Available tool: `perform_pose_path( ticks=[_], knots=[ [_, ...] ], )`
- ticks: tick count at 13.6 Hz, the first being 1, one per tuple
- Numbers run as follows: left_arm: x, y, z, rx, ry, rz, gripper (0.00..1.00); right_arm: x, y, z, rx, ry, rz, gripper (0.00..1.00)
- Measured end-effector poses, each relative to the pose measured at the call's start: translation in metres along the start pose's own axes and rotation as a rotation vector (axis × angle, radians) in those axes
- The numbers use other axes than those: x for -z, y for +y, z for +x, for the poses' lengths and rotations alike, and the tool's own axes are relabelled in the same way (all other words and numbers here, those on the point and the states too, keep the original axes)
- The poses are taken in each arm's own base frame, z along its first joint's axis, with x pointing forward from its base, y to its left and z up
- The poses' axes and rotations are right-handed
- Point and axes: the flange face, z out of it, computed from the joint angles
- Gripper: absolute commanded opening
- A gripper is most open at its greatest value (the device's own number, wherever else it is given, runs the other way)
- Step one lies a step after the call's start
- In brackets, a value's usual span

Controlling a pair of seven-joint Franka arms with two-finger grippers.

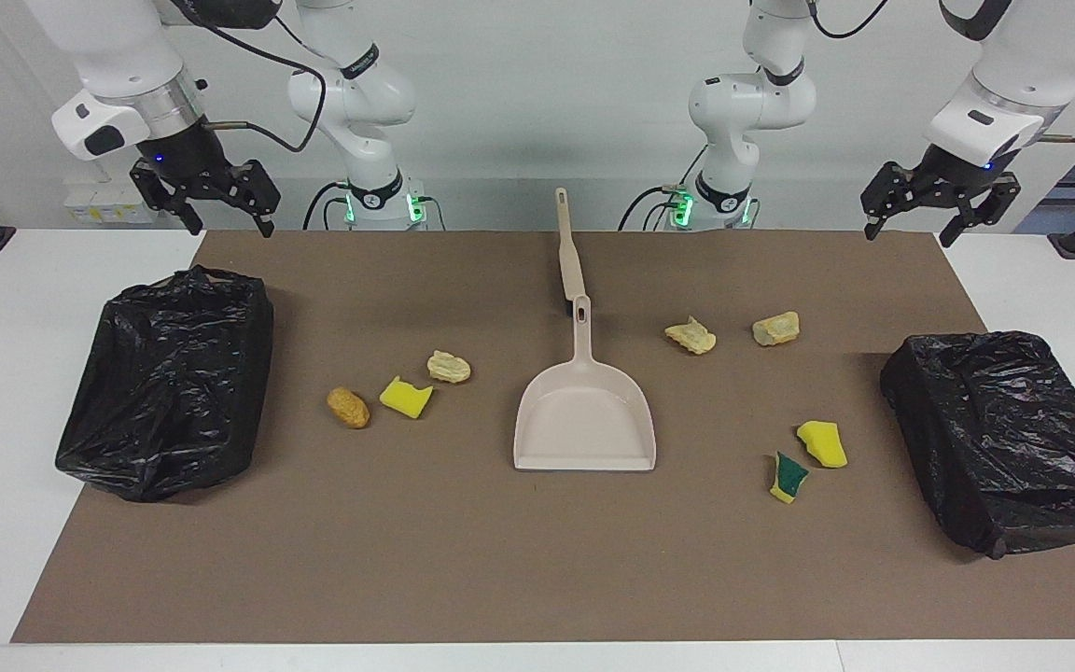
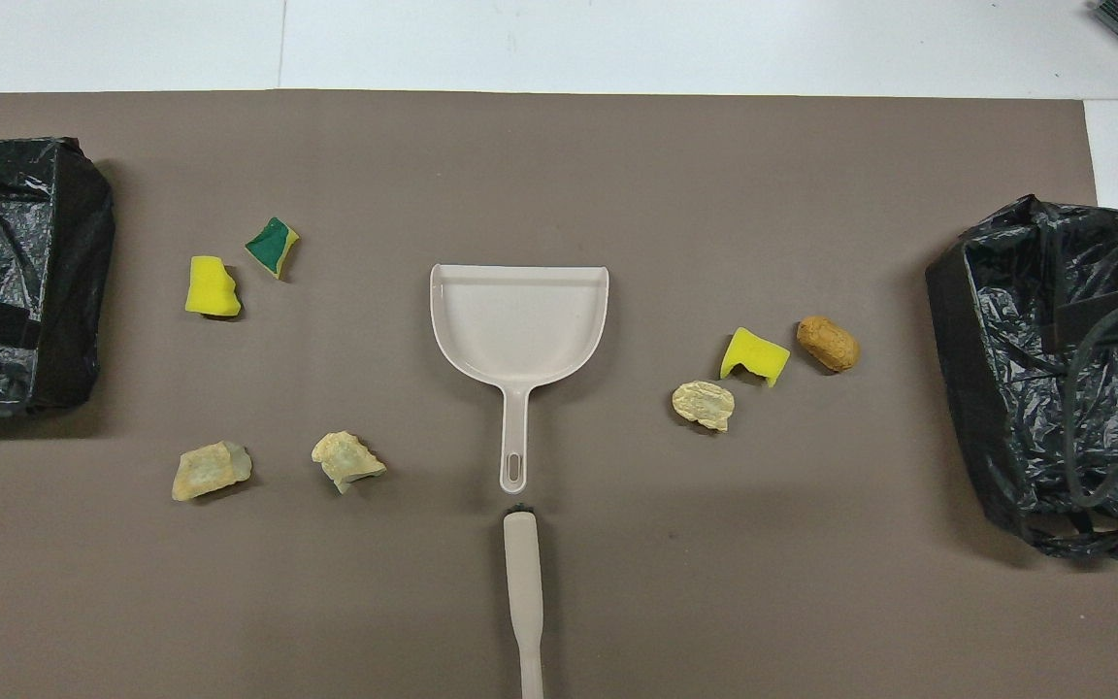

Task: Sweep and dump trash in bin

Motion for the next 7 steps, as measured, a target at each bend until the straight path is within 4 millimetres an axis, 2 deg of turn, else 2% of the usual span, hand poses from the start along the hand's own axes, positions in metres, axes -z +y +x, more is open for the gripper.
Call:
perform_pose_path(
  ticks=[7],
  knots=[
    [0.0000, 0.0067, 0.0011, -0.013, 0.000, 0.000, 1.00, 0.0000, 0.0000, 0.0000, 0.000, 0.000, 0.000, 1.00]
  ],
)
